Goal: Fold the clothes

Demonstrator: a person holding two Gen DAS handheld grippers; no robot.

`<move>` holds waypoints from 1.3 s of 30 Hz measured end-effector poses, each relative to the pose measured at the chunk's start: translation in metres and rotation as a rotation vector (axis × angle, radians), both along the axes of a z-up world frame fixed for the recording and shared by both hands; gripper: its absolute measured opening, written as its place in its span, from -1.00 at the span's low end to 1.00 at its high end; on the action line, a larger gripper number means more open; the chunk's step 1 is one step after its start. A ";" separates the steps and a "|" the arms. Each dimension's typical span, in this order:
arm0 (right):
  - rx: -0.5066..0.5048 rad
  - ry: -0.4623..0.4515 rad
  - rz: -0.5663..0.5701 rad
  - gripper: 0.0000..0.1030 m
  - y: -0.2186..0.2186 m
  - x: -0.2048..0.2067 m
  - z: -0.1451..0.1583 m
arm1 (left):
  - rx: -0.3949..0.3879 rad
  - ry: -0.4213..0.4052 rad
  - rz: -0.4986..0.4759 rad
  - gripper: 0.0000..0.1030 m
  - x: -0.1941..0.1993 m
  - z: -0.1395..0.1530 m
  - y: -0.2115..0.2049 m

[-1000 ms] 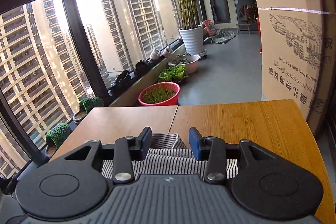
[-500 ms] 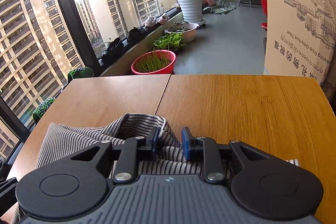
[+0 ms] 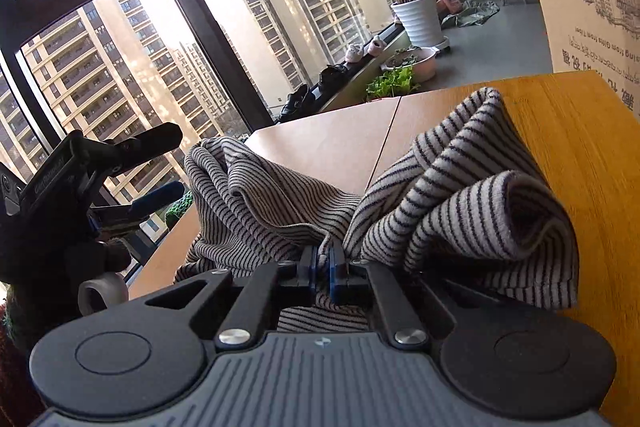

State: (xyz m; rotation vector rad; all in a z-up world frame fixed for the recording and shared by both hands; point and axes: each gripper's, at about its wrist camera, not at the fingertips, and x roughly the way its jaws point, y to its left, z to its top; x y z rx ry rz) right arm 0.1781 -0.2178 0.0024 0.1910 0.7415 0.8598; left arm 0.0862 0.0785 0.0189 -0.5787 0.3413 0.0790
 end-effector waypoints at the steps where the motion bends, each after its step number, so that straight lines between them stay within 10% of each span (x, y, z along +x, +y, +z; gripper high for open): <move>1: 0.009 0.002 -0.006 -0.93 -0.001 0.000 0.000 | 0.000 0.022 -0.004 1.00 0.006 0.000 0.002; 10: 0.041 -0.012 -0.004 -0.93 -0.010 -0.005 -0.004 | -0.035 0.132 -0.086 1.00 0.053 -0.014 0.001; 14: 0.025 -0.037 -0.011 -0.93 -0.012 -0.006 0.000 | 0.016 0.118 -0.101 0.21 0.034 -0.017 -0.002; 17: 0.019 -0.063 0.000 -0.90 -0.013 -0.009 0.010 | 0.044 0.103 -0.126 0.03 0.013 -0.018 0.000; 22: 0.095 -0.147 -0.046 -0.75 -0.023 -0.014 0.044 | 0.181 0.090 -0.151 0.00 -0.012 -0.017 -0.012; 26: 0.148 -0.221 -0.070 -0.18 -0.020 -0.010 0.069 | 0.205 0.072 -0.161 0.00 -0.025 -0.017 -0.017; 39: -0.030 -0.124 0.047 -0.19 0.034 -0.017 0.018 | 0.061 0.049 -0.097 0.09 -0.045 -0.009 0.010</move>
